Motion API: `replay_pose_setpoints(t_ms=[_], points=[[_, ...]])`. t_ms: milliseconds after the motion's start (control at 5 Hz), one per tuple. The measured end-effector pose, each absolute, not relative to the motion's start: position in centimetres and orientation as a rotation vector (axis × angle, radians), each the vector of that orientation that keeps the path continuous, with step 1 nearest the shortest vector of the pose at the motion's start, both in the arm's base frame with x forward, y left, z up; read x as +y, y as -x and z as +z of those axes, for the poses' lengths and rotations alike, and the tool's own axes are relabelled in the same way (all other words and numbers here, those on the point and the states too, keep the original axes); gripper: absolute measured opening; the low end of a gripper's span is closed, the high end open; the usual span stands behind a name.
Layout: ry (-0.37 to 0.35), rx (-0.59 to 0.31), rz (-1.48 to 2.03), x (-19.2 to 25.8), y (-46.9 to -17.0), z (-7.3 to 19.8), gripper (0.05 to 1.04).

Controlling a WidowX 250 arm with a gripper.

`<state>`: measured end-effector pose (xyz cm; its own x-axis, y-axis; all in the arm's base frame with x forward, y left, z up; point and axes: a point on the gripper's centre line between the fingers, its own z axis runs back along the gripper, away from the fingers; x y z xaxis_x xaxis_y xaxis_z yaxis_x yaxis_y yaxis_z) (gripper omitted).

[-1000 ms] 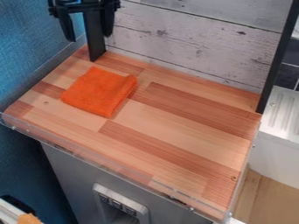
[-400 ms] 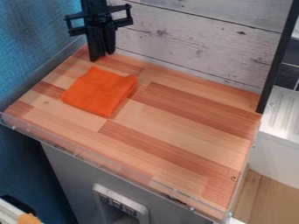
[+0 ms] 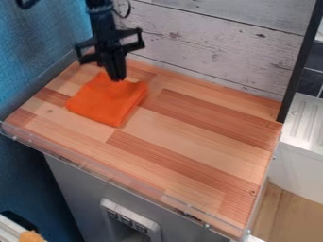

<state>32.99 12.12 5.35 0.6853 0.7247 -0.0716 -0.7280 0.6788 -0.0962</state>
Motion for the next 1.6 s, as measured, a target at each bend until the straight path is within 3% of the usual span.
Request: replay_pose_setpoints(t_ms=[200, 1000, 1200, 1600], points=[[0.116, 0.0, 0.824, 11.9, -32.4, 3.5, 0.061], [-0.007, -0.151, 0.735, 11.3, -31.7, 1.3, 0.059], [-0.043, -0.15, 0.611, 11.0, -31.7, 1.3, 0.059], [-0.098, -0.067, 0.32, 9.3, -31.5, 1.7, 0.083]])
